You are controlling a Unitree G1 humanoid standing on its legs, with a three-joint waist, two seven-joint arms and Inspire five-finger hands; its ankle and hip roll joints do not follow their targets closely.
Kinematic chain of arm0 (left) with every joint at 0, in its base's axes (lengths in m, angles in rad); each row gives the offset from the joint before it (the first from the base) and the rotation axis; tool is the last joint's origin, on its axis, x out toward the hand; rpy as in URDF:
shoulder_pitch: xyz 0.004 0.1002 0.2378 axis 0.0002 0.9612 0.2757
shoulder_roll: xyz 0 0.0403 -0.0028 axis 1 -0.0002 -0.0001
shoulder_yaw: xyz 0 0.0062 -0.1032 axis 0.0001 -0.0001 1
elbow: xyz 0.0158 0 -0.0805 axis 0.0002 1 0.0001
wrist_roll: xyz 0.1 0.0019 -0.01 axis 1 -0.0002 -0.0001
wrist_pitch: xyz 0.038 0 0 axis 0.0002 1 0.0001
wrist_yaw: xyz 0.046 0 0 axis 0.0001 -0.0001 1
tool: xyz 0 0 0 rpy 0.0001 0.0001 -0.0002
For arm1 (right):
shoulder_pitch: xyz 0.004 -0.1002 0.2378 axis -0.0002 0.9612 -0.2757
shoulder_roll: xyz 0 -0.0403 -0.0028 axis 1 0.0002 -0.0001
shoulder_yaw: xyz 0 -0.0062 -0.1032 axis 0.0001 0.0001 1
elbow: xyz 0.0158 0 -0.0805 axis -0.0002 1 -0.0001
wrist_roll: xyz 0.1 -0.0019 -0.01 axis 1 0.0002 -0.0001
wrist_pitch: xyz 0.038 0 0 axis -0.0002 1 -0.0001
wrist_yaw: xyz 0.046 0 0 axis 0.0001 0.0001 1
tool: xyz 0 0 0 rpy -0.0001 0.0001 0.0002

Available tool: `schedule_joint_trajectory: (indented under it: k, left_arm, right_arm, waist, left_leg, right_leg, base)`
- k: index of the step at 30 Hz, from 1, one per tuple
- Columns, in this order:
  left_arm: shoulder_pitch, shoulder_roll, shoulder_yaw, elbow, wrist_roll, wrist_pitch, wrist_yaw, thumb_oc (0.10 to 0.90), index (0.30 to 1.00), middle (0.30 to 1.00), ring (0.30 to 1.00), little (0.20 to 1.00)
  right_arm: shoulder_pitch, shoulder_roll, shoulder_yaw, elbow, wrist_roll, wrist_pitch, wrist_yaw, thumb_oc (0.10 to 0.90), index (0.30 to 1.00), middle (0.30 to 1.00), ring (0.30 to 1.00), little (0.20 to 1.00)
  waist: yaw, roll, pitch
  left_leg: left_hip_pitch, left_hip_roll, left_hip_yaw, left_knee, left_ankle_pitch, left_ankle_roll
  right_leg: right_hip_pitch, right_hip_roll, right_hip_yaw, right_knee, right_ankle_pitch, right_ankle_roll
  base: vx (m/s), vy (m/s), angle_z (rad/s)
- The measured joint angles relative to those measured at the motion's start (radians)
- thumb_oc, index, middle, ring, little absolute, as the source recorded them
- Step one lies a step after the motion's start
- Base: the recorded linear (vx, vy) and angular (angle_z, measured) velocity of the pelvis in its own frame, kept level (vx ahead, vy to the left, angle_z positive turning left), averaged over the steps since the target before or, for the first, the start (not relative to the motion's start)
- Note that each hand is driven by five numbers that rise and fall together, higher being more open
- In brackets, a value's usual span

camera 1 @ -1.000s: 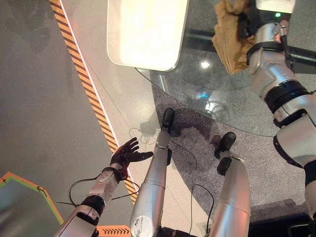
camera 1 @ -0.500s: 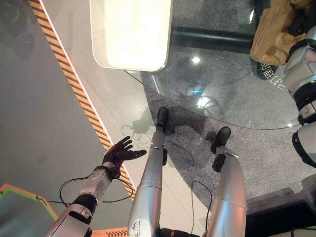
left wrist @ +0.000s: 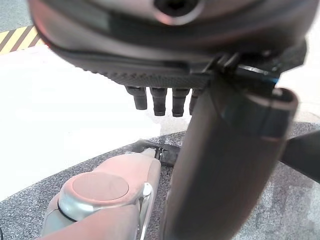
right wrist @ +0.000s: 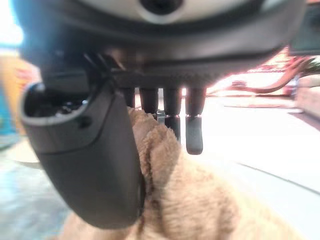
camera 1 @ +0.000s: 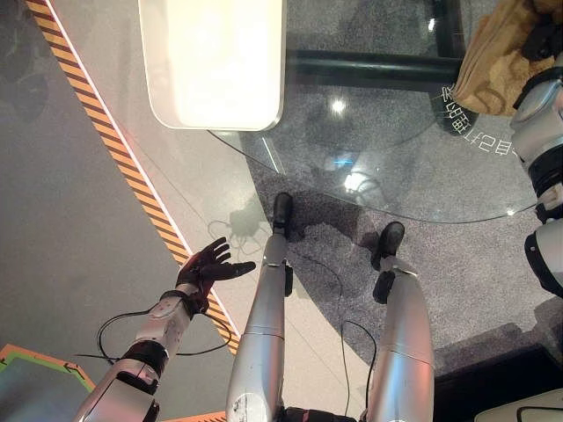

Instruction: Wipe the table with a cloth and put it in the basket.

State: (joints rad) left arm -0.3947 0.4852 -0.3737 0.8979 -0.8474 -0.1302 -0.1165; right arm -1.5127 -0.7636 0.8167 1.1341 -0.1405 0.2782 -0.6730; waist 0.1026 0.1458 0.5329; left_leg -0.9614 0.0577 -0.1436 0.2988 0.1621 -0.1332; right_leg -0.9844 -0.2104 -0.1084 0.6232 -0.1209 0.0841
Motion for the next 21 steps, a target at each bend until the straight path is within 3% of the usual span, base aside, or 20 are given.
schedule_joint_trajectory:
  k: [7, 21]
  left_arm:
    - [0.002, -0.018, 0.001, 0.007, 0.004, -0.005, 0.003, 0.800, 0.900, 0.900, 0.900, 0.900]
    - [0.009, -0.066, 0.003, 0.009, 0.047, -0.032, 0.015, 0.800, 0.900, 0.900, 0.900, 0.900]
  right_arm:
    - [0.000, 0.056, 0.096, -0.156, -0.099, -0.029, 0.030, 0.100, 0.300, 0.300, 0.300, 0.200]
    - [0.026, 0.142, 0.116, -0.292, -0.206, -0.046, 0.130, 0.100, 0.300, 0.300, 0.300, 0.200]
  waist:
    - [0.009, 0.001, 0.000]
    - [0.037, 0.002, -0.001]
  left_leg:
    - [0.003, 0.000, 0.000, 0.000, 0.000, 0.000]
    - [0.010, 0.002, 0.001, -0.012, 0.000, 0.000]
  right_leg:
    - [0.000, 0.000, 0.001, 0.002, 0.000, 0.000]
    - [0.000, 0.000, 0.001, 0.007, -0.004, -0.001]
  base:
    - [0.00, 0.000, 0.00]
    - [0.00, 0.000, 0.00]
